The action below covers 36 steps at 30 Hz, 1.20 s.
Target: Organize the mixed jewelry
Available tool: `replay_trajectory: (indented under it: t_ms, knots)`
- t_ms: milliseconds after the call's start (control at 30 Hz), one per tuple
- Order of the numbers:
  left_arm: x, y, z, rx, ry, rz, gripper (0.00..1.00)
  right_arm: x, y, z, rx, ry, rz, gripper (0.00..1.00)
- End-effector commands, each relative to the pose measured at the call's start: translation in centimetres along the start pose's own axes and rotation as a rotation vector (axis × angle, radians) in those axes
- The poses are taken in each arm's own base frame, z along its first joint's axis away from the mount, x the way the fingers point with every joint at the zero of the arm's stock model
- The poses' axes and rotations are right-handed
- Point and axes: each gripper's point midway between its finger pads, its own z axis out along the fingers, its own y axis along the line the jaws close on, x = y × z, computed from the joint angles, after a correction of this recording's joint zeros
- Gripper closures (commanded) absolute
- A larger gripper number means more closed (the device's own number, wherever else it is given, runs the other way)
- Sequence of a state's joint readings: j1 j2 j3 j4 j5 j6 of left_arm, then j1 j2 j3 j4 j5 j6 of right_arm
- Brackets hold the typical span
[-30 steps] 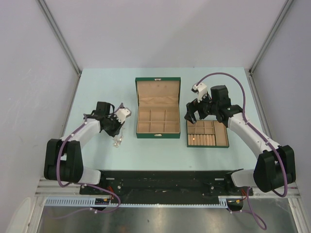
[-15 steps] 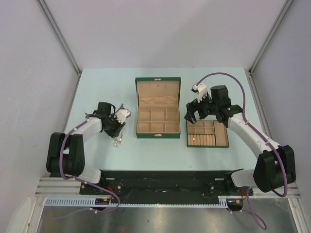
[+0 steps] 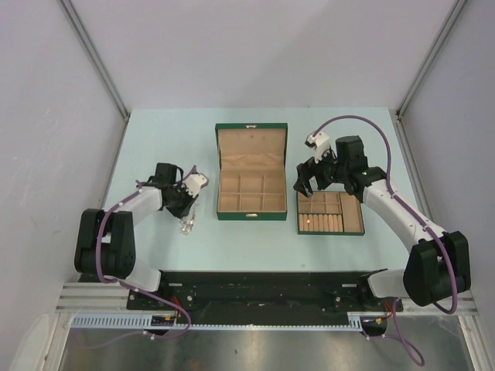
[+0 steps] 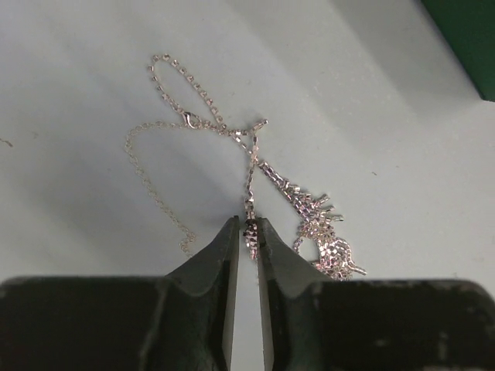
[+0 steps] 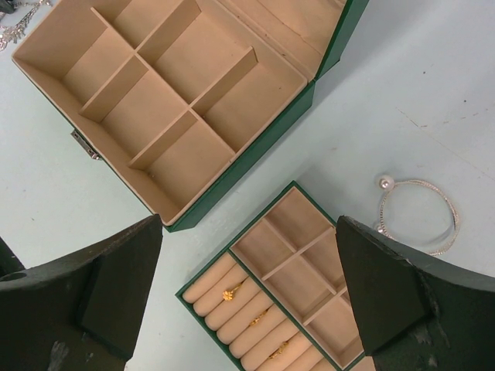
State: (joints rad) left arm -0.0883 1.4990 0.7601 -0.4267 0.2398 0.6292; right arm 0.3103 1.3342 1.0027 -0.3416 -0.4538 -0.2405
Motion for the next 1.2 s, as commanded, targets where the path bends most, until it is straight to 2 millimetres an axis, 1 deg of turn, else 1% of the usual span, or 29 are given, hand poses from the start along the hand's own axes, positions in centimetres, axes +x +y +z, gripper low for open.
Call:
replay_trajectory:
  t_ms: [0, 67, 267, 467, 567, 700, 900, 1100, 1167]
  knots:
    - [2.7, -1.5, 0.9, 0.068, 0.082, -0.001, 0.82, -1.9, -0.1, -0.5, 0.002, -0.042, -0.025, 0.0]
    - [2.9, -1.7, 1.0, 0.08, 0.095, -0.001, 0.82, -1.9, -0.2, -0.4, 0.002, -0.042, -0.023, 0.0]
    - [3.9, -1.9, 1.5, 0.104, 0.136, 0.007, 0.89, -1.9, -0.1, -0.5, 0.003, -0.042, -0.023, 0.0]
    - [4.3, -2.3, 1.7, 0.127, 0.152, 0.014, 1.0, -1.9, -0.2, -0.6, 0.006, -0.042, -0.023, 0.0]
    - [4.1, -2.5, 1.4, 0.13, 0.138, 0.015, 1.0, -1.9, -0.2, -0.5, 0.003, -0.043, -0.022, 0.0]
    - [2.6, -2.2, 0.4, 0.108, 0.073, 0.015, 1.0, -1.9, -0.2, -0.5, 0.003, -0.043, -0.022, 0.0]
    - [-0.4, -2.1, -2.0, 0.089, -0.041, 0.018, 1.0, -1.8, -0.2, -0.5, 0.003, -0.043, -0.022, 0.0]
    - [-1.6, -1.9, -3.2, 0.071, -0.088, 0.023, 1.0, -1.9, -0.2, -0.5, 0.003, -0.043, -0.022, 0.0]
    - [-1.6, -1.9, -3.3, 0.069, -0.089, 0.024, 0.99, -1.9, -0.1, -0.5, 0.0, -0.043, -0.022, 0.0]
